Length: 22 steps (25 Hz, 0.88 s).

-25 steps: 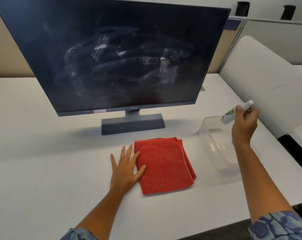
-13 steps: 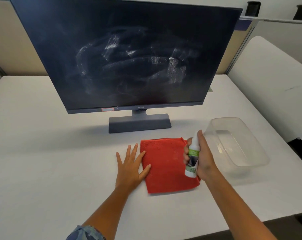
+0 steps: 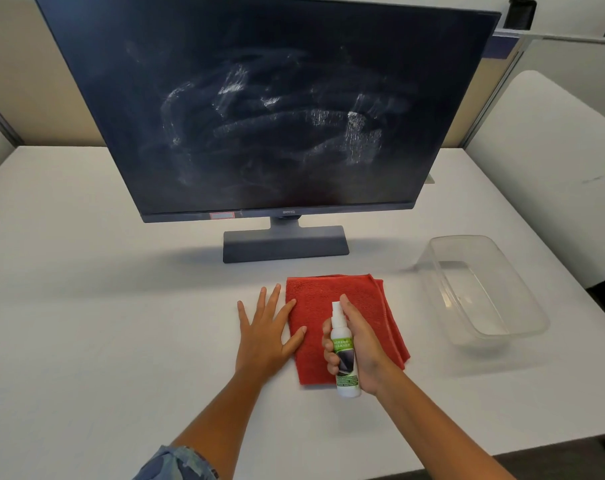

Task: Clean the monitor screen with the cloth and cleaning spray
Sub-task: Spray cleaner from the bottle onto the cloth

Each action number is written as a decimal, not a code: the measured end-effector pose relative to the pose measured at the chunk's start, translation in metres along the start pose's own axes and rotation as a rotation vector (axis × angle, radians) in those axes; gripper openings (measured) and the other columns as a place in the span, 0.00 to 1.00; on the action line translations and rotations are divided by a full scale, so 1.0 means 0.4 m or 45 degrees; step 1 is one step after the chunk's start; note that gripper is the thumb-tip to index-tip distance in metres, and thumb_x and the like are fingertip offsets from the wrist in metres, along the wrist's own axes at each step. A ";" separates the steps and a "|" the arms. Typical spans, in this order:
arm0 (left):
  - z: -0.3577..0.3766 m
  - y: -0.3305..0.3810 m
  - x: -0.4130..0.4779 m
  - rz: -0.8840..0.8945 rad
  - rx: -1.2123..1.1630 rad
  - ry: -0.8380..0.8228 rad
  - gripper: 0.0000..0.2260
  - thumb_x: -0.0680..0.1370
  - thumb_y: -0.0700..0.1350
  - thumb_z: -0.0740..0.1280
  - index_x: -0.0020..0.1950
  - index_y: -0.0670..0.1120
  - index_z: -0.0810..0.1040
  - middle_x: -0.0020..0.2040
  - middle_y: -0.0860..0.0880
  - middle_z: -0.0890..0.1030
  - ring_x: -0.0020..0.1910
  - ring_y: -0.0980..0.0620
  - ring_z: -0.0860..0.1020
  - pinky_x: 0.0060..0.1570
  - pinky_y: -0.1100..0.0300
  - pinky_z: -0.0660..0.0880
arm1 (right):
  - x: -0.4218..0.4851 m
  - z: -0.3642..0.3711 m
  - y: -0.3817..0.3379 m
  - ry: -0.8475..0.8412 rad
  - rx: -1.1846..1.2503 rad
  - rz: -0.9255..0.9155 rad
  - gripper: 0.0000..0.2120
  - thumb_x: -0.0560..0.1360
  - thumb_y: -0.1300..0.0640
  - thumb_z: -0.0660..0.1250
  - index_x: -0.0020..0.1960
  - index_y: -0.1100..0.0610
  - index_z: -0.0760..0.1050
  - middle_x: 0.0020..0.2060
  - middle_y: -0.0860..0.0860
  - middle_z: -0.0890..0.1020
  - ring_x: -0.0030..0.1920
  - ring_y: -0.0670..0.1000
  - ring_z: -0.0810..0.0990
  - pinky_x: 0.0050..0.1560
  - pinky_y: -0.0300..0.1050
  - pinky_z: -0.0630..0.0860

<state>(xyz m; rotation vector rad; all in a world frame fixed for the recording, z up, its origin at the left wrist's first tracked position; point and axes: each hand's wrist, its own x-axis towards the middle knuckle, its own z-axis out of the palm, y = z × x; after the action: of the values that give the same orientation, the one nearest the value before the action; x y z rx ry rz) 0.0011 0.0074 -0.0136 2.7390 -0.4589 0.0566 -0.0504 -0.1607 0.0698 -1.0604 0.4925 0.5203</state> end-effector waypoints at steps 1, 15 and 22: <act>0.000 0.000 0.000 0.000 0.005 -0.001 0.28 0.75 0.67 0.46 0.72 0.57 0.59 0.77 0.49 0.53 0.76 0.48 0.46 0.69 0.39 0.34 | 0.004 -0.001 0.000 0.020 -0.021 0.031 0.27 0.70 0.31 0.62 0.33 0.56 0.73 0.24 0.52 0.75 0.21 0.49 0.72 0.23 0.39 0.70; -0.004 0.004 0.003 0.006 0.000 0.022 0.28 0.75 0.66 0.48 0.71 0.56 0.62 0.77 0.49 0.55 0.76 0.46 0.48 0.69 0.38 0.36 | 0.102 0.009 -0.025 0.202 0.235 0.287 0.24 0.69 0.38 0.61 0.24 0.55 0.67 0.18 0.50 0.69 0.15 0.47 0.64 0.19 0.32 0.61; -0.005 0.002 0.001 0.014 -0.020 0.031 0.28 0.74 0.67 0.48 0.71 0.56 0.63 0.76 0.49 0.56 0.76 0.46 0.49 0.69 0.38 0.37 | 0.078 -0.024 -0.018 0.214 0.334 0.329 0.26 0.70 0.36 0.62 0.25 0.56 0.68 0.18 0.51 0.71 0.15 0.47 0.67 0.18 0.33 0.65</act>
<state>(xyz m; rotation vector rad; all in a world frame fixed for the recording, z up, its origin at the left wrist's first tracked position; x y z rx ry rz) 0.0013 0.0074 -0.0115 2.7174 -0.4661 0.0891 -0.0227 -0.1672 0.0519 -0.7956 0.8308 0.5783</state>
